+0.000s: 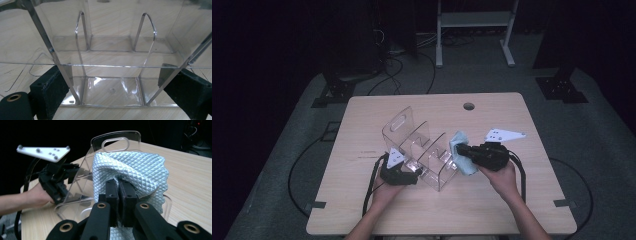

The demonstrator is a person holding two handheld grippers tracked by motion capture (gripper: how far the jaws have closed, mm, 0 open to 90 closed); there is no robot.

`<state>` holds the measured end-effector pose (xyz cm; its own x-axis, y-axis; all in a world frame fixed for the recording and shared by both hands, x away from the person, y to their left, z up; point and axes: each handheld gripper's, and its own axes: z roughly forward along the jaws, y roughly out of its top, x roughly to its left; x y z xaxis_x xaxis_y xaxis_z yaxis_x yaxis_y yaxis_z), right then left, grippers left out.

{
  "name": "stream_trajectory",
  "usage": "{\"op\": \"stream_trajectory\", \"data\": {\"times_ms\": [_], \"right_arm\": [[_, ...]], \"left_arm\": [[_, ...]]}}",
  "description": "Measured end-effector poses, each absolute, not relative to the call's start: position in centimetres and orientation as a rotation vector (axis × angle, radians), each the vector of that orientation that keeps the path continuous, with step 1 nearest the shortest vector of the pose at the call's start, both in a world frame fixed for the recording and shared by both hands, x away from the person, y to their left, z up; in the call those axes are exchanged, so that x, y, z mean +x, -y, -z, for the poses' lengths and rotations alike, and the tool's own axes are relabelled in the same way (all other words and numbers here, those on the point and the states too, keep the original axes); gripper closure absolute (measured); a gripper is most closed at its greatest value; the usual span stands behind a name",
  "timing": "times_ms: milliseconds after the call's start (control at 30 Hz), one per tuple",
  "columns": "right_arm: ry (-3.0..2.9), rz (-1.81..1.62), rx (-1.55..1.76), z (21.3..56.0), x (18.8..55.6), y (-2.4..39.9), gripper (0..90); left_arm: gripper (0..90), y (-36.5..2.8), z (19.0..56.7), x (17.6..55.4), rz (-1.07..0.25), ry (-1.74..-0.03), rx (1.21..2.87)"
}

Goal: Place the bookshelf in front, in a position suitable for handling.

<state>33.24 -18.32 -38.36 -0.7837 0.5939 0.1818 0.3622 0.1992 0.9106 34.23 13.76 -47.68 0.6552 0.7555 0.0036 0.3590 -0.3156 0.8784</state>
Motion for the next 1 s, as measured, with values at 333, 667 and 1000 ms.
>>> {"op": "stream_trajectory", "data": {"times_ms": [333, 667, 1000], "right_arm": [[-2.184, -1.547, 1.016, 38.4, 34.9, 19.4, 86.1], [-2.321, -1.724, 0.840, 38.2, 31.0, 15.7, 86.2], [-2.314, -1.556, 0.687, 37.6, 29.4, 13.3, 85.8]], "left_arm": [[8.2, -13.7, 47.7, 34.2, -0.524, -0.877, 1.927], [8.2, -13.6, 47.7, 34.3, -0.529, -0.880, 1.924], [8.2, -13.6, 47.6, 34.2, -0.533, -0.873, 1.931]]}}
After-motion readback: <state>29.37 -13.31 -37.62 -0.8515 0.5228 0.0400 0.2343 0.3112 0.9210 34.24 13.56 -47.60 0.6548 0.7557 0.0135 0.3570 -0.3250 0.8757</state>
